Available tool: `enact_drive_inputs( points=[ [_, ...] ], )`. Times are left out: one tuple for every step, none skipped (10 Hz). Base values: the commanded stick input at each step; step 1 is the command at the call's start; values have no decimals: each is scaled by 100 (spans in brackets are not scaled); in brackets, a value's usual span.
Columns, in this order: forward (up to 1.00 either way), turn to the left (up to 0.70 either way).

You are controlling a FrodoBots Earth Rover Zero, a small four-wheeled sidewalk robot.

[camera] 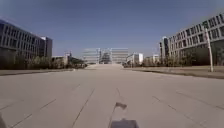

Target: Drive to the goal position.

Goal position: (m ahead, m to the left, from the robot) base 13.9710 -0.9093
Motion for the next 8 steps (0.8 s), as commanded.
enact_drive_inputs(
  points=[
    [70, 0],
    [70, 0],
    [70, 0],
    [70, 0],
    [70, 0],
    [70, 0],
    [70, 0],
    [70, 0]
  ],
)
